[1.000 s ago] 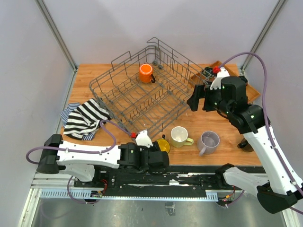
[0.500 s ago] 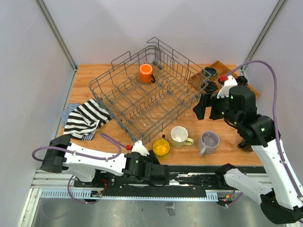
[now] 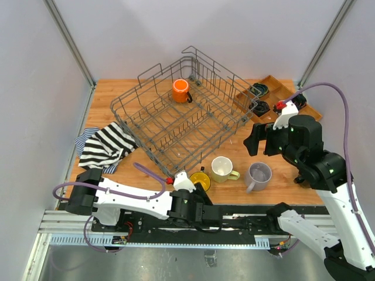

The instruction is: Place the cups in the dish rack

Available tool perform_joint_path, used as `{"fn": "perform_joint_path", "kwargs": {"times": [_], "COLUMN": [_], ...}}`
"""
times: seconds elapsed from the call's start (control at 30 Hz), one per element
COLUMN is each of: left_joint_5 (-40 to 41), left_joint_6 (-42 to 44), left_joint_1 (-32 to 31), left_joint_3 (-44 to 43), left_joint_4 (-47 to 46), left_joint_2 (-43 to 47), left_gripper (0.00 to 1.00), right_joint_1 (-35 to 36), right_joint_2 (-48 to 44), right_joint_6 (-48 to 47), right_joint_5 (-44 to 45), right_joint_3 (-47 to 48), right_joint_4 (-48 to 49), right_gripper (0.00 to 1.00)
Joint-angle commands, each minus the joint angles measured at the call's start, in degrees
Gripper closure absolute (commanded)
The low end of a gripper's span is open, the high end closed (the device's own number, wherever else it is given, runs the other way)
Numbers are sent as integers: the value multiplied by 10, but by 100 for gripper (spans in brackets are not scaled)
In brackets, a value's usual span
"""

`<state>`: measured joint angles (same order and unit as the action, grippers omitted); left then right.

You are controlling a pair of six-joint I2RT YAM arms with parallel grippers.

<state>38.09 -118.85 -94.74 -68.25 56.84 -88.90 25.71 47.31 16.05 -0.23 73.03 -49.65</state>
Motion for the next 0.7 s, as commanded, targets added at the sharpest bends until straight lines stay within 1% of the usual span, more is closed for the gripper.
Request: {"fn": "perform_joint_path", "kwargs": {"times": [0.0, 0.1, 0.23, 0.3, 0.33, 0.43, 0.53, 0.67], "left_joint_5": [69, 91, 171, 205, 214, 205, 191, 198], "left_joint_6": [-371, -367, -330, -295, -289, -288, -270, -273], "left_joint_1": [2, 0, -6, -7, -7, -7, -8, -23], "left_joint_3": [-39, -68, -111, -131, -130, -116, -101, -82], "left_joint_4": [68, 129, 193, 213, 213, 213, 214, 214], "left_joint_2": [-11, -26, -65, -84, -87, -87, -86, -80], "left_gripper": [45, 48, 54, 55, 53, 50, 47, 47], "right_joint_1": [-10, -11, -11, -11, -11, -11, -11, -11], "right_joint_2": [-12, -18, -33, -39, -41, -45, -48, -55], "right_joint_6": [-23, -29, -28, -33, -34, -39, -44, -42], "right_joint_5": [17, 3, -9, -13, -14, -15, -17, -35], "right_joint_3": [-2, -9, -27, -31, -32, -33, -35, -52], "right_joint_4": [-17, -17, -16, -17, -18, -25, -31, -34], "right_gripper": [2, 2, 2, 2, 2, 2, 2, 2]}}
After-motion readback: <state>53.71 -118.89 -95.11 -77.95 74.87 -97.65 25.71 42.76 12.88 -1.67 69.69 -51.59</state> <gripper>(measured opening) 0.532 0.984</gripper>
